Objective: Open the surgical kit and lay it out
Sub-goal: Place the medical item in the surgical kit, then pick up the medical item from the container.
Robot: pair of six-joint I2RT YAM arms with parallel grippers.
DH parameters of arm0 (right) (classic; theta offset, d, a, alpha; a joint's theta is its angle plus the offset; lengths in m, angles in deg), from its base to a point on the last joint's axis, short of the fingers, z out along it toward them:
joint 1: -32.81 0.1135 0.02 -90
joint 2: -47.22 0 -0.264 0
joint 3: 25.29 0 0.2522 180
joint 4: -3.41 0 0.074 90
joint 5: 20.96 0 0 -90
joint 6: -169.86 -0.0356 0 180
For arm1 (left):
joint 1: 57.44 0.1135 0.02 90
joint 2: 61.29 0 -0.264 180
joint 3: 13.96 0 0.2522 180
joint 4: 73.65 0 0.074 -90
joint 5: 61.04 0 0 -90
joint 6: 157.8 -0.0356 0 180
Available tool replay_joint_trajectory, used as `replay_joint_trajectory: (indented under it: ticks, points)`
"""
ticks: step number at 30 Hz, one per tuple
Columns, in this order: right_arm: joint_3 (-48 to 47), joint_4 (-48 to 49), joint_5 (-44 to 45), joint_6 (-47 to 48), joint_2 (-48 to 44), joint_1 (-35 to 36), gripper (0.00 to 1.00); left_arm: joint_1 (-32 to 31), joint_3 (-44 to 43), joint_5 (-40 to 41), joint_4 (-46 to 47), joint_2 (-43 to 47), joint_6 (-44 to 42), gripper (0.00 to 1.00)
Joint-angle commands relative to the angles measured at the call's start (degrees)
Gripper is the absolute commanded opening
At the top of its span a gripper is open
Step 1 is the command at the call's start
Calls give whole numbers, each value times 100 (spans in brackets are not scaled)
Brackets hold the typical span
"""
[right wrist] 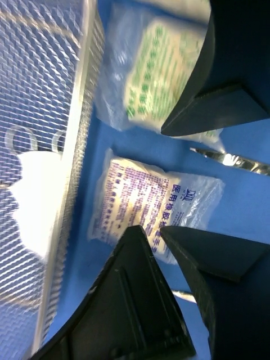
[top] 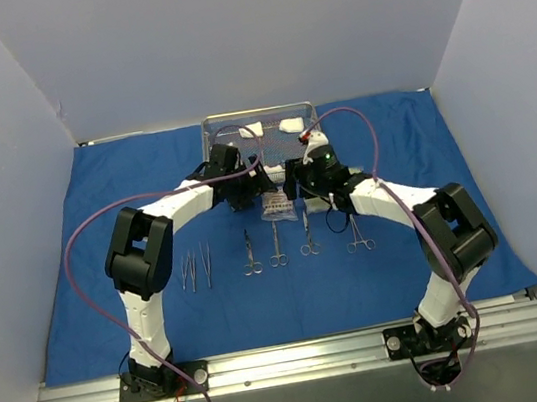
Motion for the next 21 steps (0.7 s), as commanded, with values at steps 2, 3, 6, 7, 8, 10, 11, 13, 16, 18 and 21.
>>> replay_joint_trajectory:
  ticks: [2, 3, 6, 7, 8, 10, 11, 13, 16, 18, 21]
  points:
    - [-468, -179, 85, 318, -879, -293, 67, 100, -113, -54, -53, 986, -258, 94]
    - [-547, -196, -38, 388, -915, -355, 75, 109, -35, -79, -71, 1120, -328, 94]
    - [-1012, -214, -320, 835, -706, -487, 84, 118, 167, 25, -264, 1770, -442, 94]
    - [-1248, -179, -416, 993, -617, -487, 85, 127, 177, 121, -352, 1928, -469, 94]
    - [-1372, -75, -591, 1186, -503, -496, 86, 196, 177, 236, -509, 2182, -495, 94]
    - [-1592, 66, -820, 1337, -143, -522, 87, 380, 168, 351, -598, 2351, -505, 94]
    - [-1915, 84, -856, 1381, 15, -531, 87, 521, 142, 281, -634, 2412, -496, 94]
    - [-2373, -160, -760, 1451, 533, -575, 87, 986, -24, 97, -835, 2378, -399, 94]
    - [-3349, -635, -330, 1574, 1287, -628, 87, 1409, -253, 34, -1011, 2264, -443, 94]
    - [-4085, -1065, -171, 1610, 1650, -654, 87, 1524, -376, 17, -1056, 2185, -600, 94]
    - [-4702, -1111, 92, 1820, 2395, -689, 87, 1568, -859, 113, -1415, 1930, -942, 94]
